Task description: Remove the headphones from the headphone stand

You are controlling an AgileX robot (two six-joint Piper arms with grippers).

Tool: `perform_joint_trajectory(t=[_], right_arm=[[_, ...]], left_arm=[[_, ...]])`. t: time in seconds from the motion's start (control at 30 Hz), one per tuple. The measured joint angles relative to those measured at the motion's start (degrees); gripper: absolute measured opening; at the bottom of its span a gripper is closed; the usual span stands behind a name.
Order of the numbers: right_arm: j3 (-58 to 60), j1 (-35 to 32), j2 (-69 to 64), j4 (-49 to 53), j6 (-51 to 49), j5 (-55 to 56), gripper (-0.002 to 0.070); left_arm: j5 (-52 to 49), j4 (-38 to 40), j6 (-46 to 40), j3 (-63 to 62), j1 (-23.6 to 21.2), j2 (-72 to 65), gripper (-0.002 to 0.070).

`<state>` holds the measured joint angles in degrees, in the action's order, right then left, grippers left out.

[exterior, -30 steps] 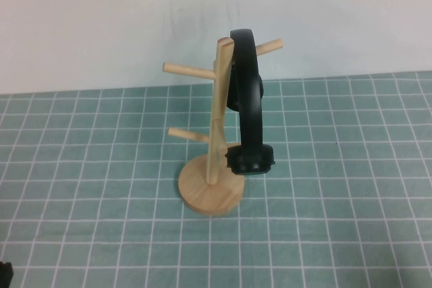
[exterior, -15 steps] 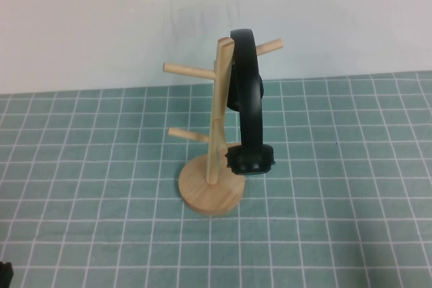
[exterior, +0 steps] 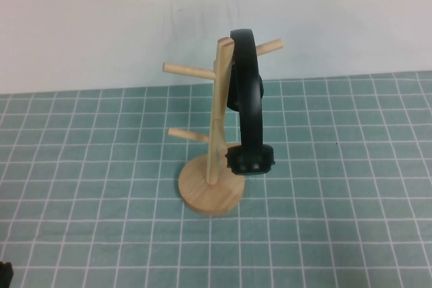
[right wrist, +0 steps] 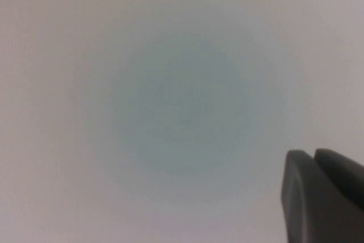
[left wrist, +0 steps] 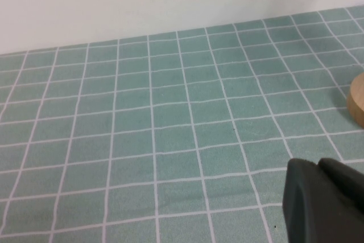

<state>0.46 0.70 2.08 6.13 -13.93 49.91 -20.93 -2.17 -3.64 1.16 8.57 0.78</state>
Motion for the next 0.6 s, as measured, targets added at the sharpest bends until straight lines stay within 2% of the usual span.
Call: perform_joint_trajectory(t=[0.1,0.2,0.27,0.47,0.6], right_arm=[[-4.2,0.0,0.0,0.0,-1.7,0.4,-0.0006],[-13.0,0.0,-0.6,-0.1,-8.8,-8.3,-0.0006],[-20.4,0.0,-2.1,-0.1,-12.5,-19.4,-0.0006],[-38.5,0.0,-14.3,0.0,-12.9,-50.6,-0.0006],[-43.5,0.0,-24.6,-1.7,-13.0,-64.0,-0.0006]], left_arm=[[0.0,0.0,0.0,0.0,0.0,0.0,-0.0006],[0.0,0.0,0.0,0.0,0.0,0.0,-0.0006],[0.0,0.0,0.0,0.0,0.0,0.0,-0.0006],[0.0,0.0,0.0,0.0,0.0,0.0,-0.0006],[0.0,0.0,0.0,0.0,0.0,0.0,-0.0006]])
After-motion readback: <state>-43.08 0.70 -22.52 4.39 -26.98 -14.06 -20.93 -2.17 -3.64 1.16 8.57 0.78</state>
